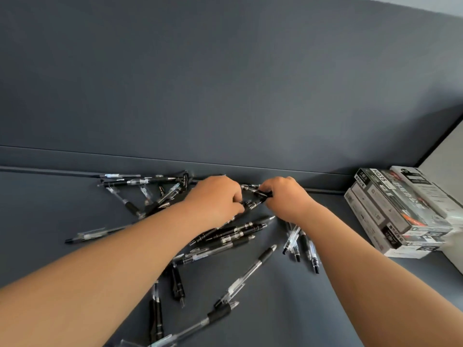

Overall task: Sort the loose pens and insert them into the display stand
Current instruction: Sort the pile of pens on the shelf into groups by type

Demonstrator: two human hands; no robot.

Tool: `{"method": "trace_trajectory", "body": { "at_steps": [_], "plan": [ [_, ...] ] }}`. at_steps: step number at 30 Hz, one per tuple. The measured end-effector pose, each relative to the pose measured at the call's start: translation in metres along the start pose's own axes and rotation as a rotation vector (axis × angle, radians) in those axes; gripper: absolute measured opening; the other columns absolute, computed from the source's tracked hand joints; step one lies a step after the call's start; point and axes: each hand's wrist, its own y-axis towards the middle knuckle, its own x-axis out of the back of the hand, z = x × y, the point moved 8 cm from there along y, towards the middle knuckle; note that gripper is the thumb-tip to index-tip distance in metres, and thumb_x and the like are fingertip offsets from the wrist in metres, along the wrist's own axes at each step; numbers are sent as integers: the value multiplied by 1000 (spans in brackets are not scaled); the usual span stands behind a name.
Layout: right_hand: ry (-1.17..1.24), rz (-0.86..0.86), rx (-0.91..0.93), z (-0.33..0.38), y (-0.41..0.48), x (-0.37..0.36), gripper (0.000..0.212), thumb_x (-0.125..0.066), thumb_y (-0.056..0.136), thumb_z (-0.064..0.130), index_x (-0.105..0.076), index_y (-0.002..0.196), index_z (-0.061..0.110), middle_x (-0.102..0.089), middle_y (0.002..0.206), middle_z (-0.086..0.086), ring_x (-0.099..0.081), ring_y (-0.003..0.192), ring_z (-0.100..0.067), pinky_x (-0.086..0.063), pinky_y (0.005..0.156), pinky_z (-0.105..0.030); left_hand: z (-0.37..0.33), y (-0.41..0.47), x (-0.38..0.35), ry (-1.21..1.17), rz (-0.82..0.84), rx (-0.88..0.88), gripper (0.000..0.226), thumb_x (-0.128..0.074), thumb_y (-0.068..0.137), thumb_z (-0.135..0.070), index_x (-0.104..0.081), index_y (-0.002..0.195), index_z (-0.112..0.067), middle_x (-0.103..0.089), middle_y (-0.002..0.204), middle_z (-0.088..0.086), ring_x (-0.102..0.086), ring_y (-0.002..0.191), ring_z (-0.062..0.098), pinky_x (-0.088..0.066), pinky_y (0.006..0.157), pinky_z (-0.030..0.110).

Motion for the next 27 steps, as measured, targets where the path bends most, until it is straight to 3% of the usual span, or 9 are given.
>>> {"method": "trace_trajectory", "body": {
  "at_steps": [4, 9, 13, 15, 17, 21, 23, 25, 27],
  "plan": [
    [-5, -12, -10, -8, 2, -1, 46, -53, 84, 6, -58, 126, 24, -61, 121, -4, -43, 119, -28, -42, 96, -37, -6, 7, -13, 92, 47, -9, 32, -71, 79, -44, -65, 103, -23, -56, 102, -4, -53, 103, 21, -45, 84, 32],
    [-6, 21, 32, -8, 4, -3, 35, -65, 86, 21, -59, 120, 23, -56, 119, -2, -42, 116, -26, -39, 98, -41, 2, 8, -14, 152, 92, 54, 33, -70, 79, -37, -63, 104, -18, -56, 107, -2, -55, 100, 21, -49, 83, 33],
    [-93, 81, 42, -5, 6, -7, 34, -64, 87, 26, -59, 120, 23, -50, 125, -2, -38, 119, -27, -35, 99, -41, 4, 6, -14, 196, 91, 80, 15, -65, 74, -23, -62, 85, -13, -58, 88, 0, -57, 82, 22, -49, 66, 31],
    [-113, 86, 42, -3, 7, -7, 31, -63, 87, 26, -59, 118, 23, -49, 126, -1, -38, 119, -26, -33, 98, -40, 1, 5, -14, 212, 93, 78, 19, -61, 70, -20, -46, 62, -13, -47, 66, 3, -53, 69, 26, -33, 50, 27],
    [-112, 82, 45, -3, 7, -7, 30, -63, 88, 26, -59, 118, 24, -49, 126, 0, -37, 119, -26, -32, 97, -39, 1, 3, -13, 223, 84, 83, 30, -60, 69, -20, -33, 56, -16, -42, 61, 6, -50, 63, 25, -22, 47, 27],
    [-36, 26, 55, -4, 3, -1, 26, -61, 90, 25, -59, 116, 24, -57, 119, 4, -41, 117, -23, -28, 94, -36, 9, 1, -12, 102, 69, 135, 32, -58, 66, -23, -29, 56, -17, -28, 54, -1, -27, 52, 20, -20, 49, 26],
    [31, -2, 55, -5, -1, 3, 22, -60, 90, 23, -60, 112, 24, -61, 104, 4, -46, 111, -22, -27, 92, -34, 15, 0, -10, -22, 64, 166, 27, -59, 66, -24, -36, 54, -15, -30, 52, 2, -29, 54, 21, -24, 52, 28],
    [104, -12, 60, -4, -6, 8, 19, -60, 90, 22, -62, 109, 23, -57, 90, 6, -51, 98, -20, -33, 90, -32, 21, 0, -3, -173, 32, 207, 19, -60, 68, -25, -57, 63, -7, -42, 58, 5, -37, 56, 20, -29, 55, 29],
    [203, -12, 77, -1, -11, 13, 17, -61, 90, 20, -64, 107, 21, -54, 78, 9, -51, 80, -15, -39, 76, -26, 30, -2, 5, -348, -13, 261, 24, -60, 71, -23, -65, 79, -1, -46, 62, 7, -40, 56, 19, -32, 56, 29]
  ]
}}
